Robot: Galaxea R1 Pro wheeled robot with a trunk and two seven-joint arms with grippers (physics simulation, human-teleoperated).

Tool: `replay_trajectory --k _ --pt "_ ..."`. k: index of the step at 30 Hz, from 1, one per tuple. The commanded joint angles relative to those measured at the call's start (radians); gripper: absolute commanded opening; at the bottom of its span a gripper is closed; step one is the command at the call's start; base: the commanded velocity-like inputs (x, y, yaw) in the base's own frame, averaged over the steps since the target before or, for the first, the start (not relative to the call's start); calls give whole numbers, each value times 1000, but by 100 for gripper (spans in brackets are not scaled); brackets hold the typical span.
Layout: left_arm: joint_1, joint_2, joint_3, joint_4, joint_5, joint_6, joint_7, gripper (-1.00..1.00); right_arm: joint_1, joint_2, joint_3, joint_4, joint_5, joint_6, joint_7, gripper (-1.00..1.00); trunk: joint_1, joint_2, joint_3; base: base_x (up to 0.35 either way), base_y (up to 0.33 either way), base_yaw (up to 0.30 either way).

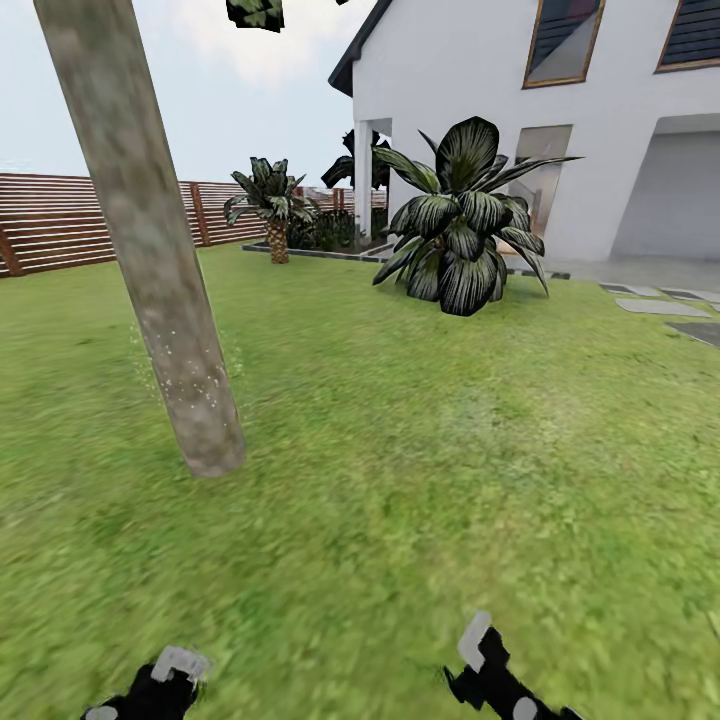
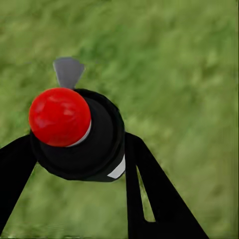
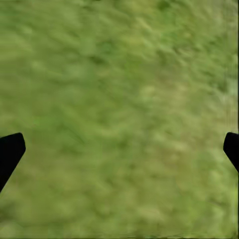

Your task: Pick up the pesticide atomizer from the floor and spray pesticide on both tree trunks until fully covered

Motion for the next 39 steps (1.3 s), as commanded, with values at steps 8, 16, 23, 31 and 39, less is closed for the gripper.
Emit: replay_trajectory --k 8,16,23,31,39 --pt "110 -8 -4 3 258 -145 164 -100 77 -7 -55 26 -480 -206 -90 100 0 0 -1 0 0 0" --pt "123 -15 -4 4 342 -151 166 -100 83 -7 -56 28 -513 -215 -90 100 0 0 -1 0 0 0" --pt "146 -4 -4 2 453 -186 168 -100 95 -7 -61 26 -519 -213 -94 100 0 0 -1 -207 -56 127" --pt "148 -8 -5 3 458 -239 250 -100 97 -7 -60 26 -519 -213 -96 100 0 0 -1 -297 -143 277" --pt "148 -9 -4 3 459 -240 254 -100 99 -2 -60 26 -519 -213 -96 100 0 0 -1 -317 -54 279"
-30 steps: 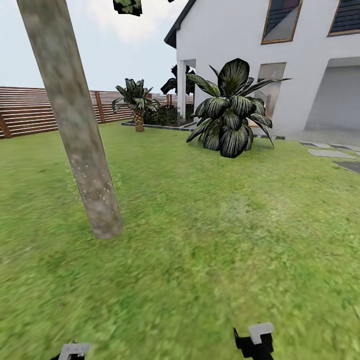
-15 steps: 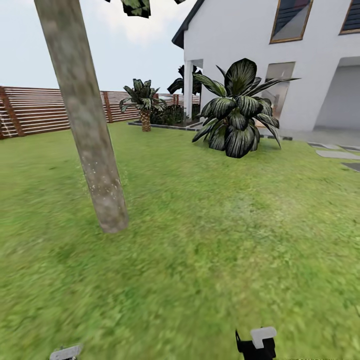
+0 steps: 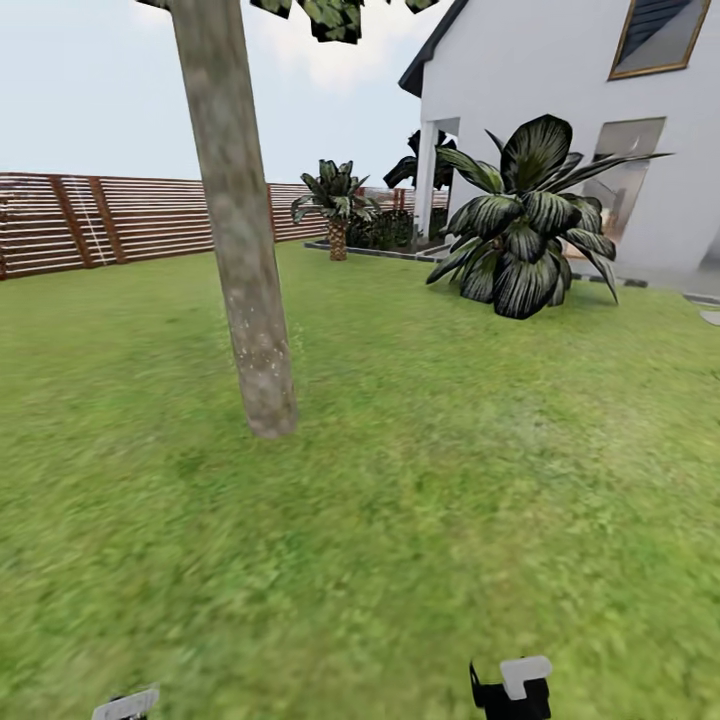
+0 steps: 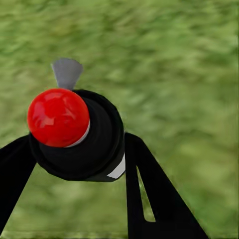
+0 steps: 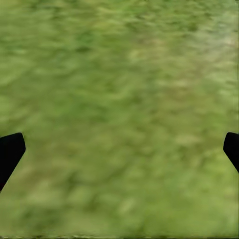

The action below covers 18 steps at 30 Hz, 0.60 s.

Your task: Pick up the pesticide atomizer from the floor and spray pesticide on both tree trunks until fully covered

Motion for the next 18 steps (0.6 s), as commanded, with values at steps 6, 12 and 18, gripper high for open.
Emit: replay_trajectory --k 6,12,18 --pt "-1 -3 -7 1 6 -3 0 -100 1 2 6 2 10 0 -10 100 -1 0 -1 -115 -80 280" --pt "-1 -5 -7 1 6 -3 0 -100 1 3 6 2 9 0 -10 100 -1 0 -1 -4 -3 282" --pt "-1 -5 -7 1 6 -3 0 -100 3 3 6 0 9 0 -10 100 -1 0 -1 0 0 282"
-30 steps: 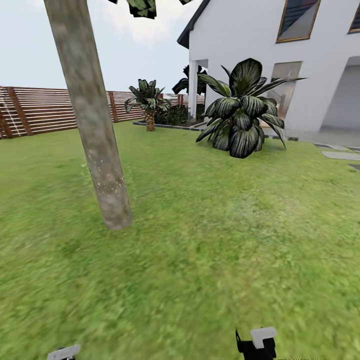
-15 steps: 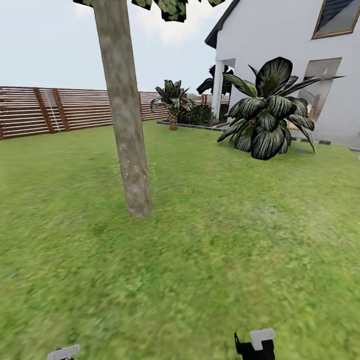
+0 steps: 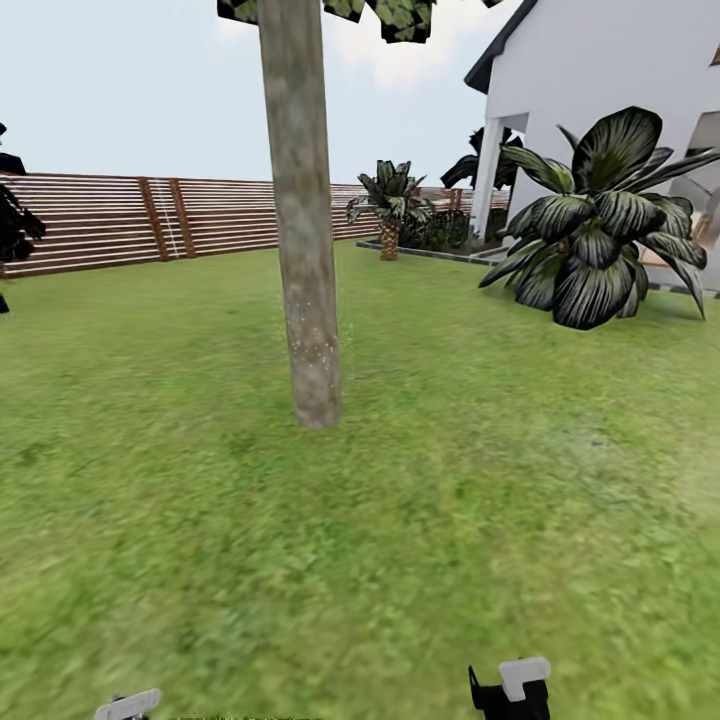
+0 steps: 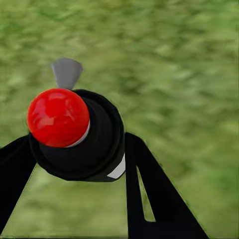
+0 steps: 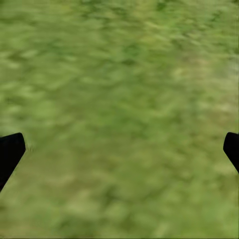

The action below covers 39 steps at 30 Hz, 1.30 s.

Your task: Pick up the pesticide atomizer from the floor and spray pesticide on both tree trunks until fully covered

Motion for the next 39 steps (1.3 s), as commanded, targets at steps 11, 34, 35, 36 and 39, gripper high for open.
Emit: replay_trajectory --k 11,34,35,36,39 --pt "-1 -1 -5 1 4 -3 0 -100 0 1 6 0 9 0 -10 100 0 0 -1 0 0 283" --pt "-1 1 -3 1 7 -2 2 -100 0 0 6 2 9 0 -10 100 -46 84 37 0 0 285" --pt "-1 0 -4 1 7 -2 2 -100 0 0 6 1 10 0 -10 100 -46 84 37 0 0 285" --pt "-1 -1 -4 1 7 -2 2 -100 0 0 6 1 10 0 -10 100 -46 84 37 0 0 285" --pt "-1 -1 -4 1 6 -1 2 -100 0 0 6 1 10 0 -10 100 -46 84 37 0 0 285"
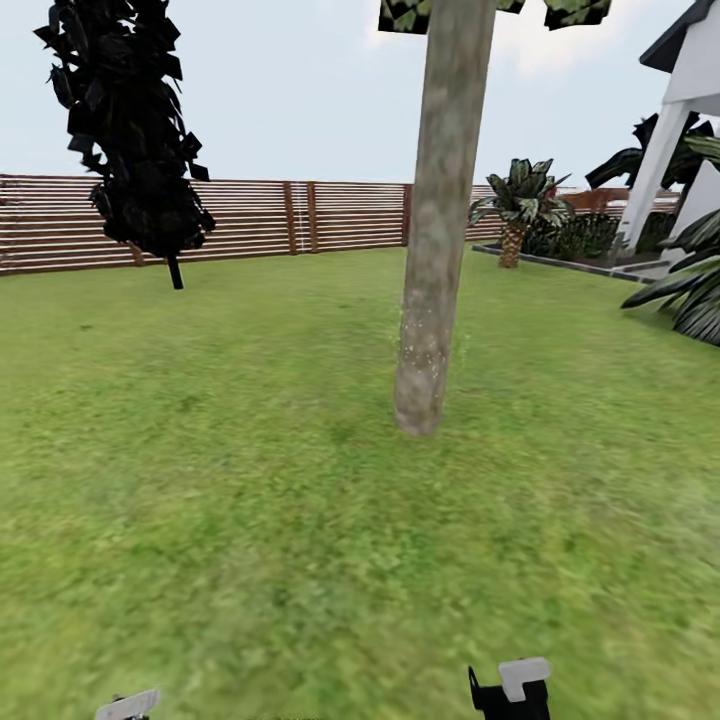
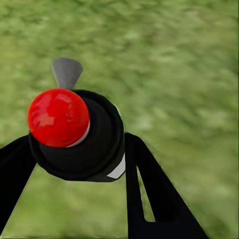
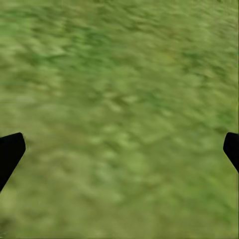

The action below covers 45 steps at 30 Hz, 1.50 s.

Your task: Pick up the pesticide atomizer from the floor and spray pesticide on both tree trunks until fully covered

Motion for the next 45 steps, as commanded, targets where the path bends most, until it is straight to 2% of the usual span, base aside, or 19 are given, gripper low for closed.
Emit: replay_trajectory --k 1,12,45 --pt "-1 0 -5 1 6 -3 0 -100 0 0 6 0 9 0 -10 100 0 0 -1 0 0 285" --pt "-1 0 -6 1 7 -3 -13 -100 0 3 6 1 9 -2 -10 100 0 0 -1 0 0 285" --pt "-1 0 -6 1 5 -2 -3 -100 1 5 7 1 10 -1 -10 100 0 0 -1 0 0 285"
